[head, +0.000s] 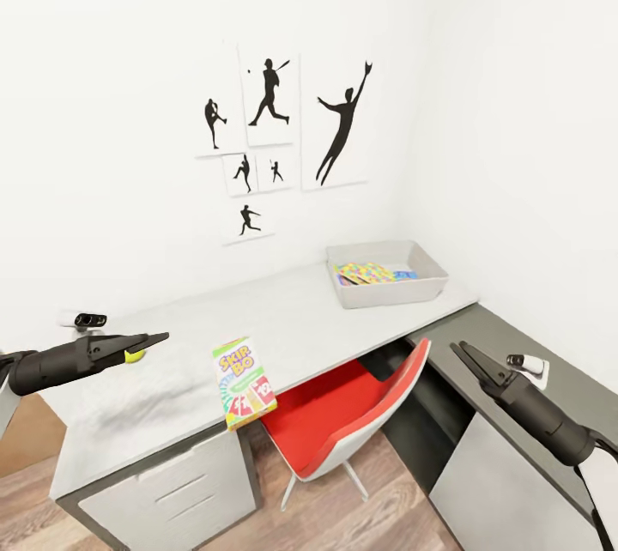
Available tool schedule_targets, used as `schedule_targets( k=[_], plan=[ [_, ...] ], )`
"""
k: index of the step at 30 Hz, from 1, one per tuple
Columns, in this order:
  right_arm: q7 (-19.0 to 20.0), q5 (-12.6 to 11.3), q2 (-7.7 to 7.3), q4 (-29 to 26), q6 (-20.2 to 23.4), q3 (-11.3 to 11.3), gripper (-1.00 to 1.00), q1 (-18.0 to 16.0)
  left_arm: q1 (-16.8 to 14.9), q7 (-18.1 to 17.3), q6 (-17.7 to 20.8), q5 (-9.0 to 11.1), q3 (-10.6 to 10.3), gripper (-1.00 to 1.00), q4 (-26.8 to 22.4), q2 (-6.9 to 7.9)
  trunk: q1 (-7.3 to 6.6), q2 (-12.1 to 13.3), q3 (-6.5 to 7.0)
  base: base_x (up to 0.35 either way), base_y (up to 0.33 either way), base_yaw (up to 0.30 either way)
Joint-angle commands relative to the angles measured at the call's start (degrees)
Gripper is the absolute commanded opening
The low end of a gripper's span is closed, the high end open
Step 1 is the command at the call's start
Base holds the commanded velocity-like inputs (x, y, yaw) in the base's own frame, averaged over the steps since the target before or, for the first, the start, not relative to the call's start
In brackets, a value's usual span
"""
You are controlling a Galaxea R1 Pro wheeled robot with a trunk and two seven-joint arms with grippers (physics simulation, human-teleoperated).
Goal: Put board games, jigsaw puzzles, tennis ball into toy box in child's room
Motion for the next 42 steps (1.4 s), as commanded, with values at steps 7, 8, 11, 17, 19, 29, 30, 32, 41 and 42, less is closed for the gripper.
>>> schedule_targets(
  k=[7, 8, 11, 17, 19, 29, 30, 32, 41, 42],
  plan=[
    [-0.01, -0.28, -0.01, -0.01, 0.37, -0.03, 1.00, -0.04, -0.06, -0.21, 0.58, -0.01, -0.10, 1.00, -0.01, -0.01, 0.04, -0.11, 0.52, -0.004, -0.139, 0.123],
    [-0.01, -0.28, -0.01, -0.01, 0.37, -0.03, 1.00, -0.04, -0.06, -0.21, 0.58, -0.01, -0.11, 1.00, -0.01, -0.01, 0.04, -0.11, 0.58, -0.001, -0.266, 0.147],
    [-0.01, -0.28, -0.01, -0.01, 0.37, -0.03, 1.00, -0.04, -0.07, -0.21, 0.60, -0.02, -0.11, 1.00, -0.01, -0.01, 0.04, -0.11, 0.68, 0.000, -0.281, 0.074],
    [-0.01, -0.28, -0.01, -0.01, 0.37, -0.03, 1.00, -0.04, -0.06, -0.21, 0.64, -0.02, -0.06, 1.00, -0.01, -0.01, 0.04, -0.11, 0.72, 0.000, -0.203, 0.016],
    [0.00, -0.28, -0.01, -0.01, 0.37, -0.04, 1.00, -0.04, -0.06, -0.21, 0.60, -0.03, -0.04, 1.00, -0.01, -0.01, 0.04, -0.11, 0.72, 0.000, -0.050, 0.003],
    [-0.01, -0.28, -0.01, -0.01, 0.37, -0.04, 1.00, -0.04, -0.06, -0.21, 0.64, -0.04, -0.08, 1.00, -0.01, -0.01, 0.04, -0.11, 0.72, -0.059, -0.069, 0.000],
    [-0.01, -0.28, -0.01, -0.01, 0.37, -0.03, 1.00, -0.04, -0.06, -0.21, 0.64, -0.04, -0.07, 1.00, -0.01, -0.01, 0.04, -0.11, 0.72, -0.160, -0.202, 0.000],
    [-0.01, -0.28, -0.01, -0.01, 0.37, -0.03, 1.00, -0.04, -0.06, -0.21, 0.65, -0.05, -0.05, 1.00, -0.01, -0.01, 0.04, -0.11, 0.72, -0.121, -0.163, 0.000],
    [-0.01, -0.28, 0.05, -0.01, 0.37, -0.03, 1.00, -0.04, -0.06, -0.21, 0.65, -0.11, -0.05, 1.00, -0.01, -0.01, 0.04, -0.11, 0.72, -0.052, -0.028, 0.000],
    [-0.01, -0.28, 0.06, -0.01, 0.37, -0.03, 1.00, -0.04, -0.06, -0.21, 0.66, -0.12, -0.06, 1.00, -0.01, -0.01, 0.04, -0.11, 0.72, -0.146, -0.002, 0.000]
  ],
)
